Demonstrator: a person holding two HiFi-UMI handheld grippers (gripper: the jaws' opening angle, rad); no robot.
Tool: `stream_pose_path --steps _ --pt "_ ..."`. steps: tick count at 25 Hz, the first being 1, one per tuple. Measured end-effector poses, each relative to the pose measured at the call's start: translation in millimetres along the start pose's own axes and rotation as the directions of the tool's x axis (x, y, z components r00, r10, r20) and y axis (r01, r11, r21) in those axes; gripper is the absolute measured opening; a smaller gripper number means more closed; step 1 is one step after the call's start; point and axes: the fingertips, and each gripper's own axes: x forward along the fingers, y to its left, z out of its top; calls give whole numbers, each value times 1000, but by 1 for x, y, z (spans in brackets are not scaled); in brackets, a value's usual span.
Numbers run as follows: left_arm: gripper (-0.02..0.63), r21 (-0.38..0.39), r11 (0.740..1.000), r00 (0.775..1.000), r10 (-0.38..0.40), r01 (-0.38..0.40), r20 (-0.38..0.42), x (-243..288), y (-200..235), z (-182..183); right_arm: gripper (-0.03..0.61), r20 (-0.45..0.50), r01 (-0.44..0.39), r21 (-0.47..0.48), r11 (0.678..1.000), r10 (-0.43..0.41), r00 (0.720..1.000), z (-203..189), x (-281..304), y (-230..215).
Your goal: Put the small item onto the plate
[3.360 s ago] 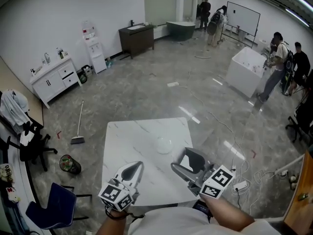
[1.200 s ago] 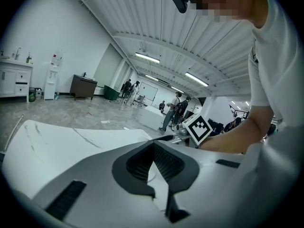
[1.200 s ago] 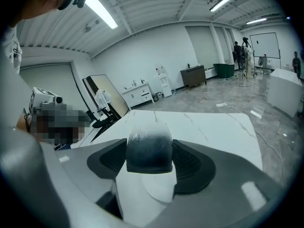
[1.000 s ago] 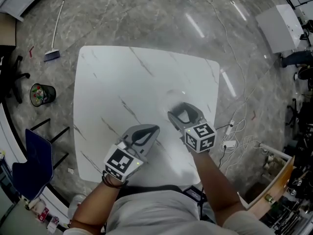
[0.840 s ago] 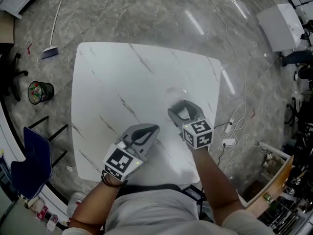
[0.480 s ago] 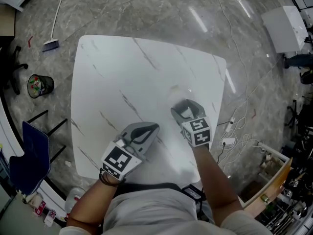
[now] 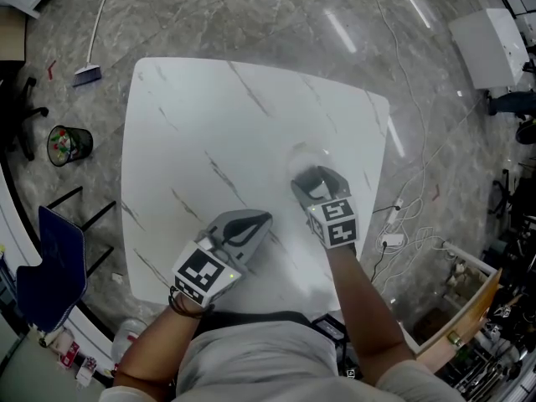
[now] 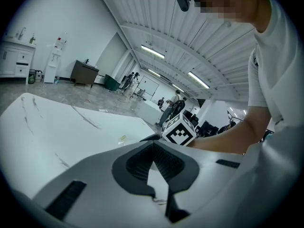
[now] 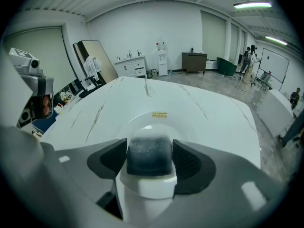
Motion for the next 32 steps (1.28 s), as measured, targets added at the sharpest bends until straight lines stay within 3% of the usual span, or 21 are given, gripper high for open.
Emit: stream_pose_path --steps 8,13,15,21,27,32 --pt "6 25 1000 1000 2 -2 -9 -5 -18 4 265 81 -14 15 1000 13 997 16 -31 -2" --pt "6 60 998 1000 -9 9 6 -8 -45 11 164 145 -32 -1 999 32 989 21 -60 5" --pt "6 66 998 1000 -10 9 14 -10 -57 14 95 190 -27 -6 1000 28 981 25 -79 7" --pt "6 95 995 999 5 -9 50 -22 -101 27 5 331 -49 -43 998 60 942 43 -151 30" --pt "6 173 985 994 4 -23 106 -41 -161 58 3 447 -66 -81 995 95 890 57 -241 53" --pt "6 222 971 982 50 -91 184 -68 -201 99 3 526 -71 -138 988 134 840 71 -316 75"
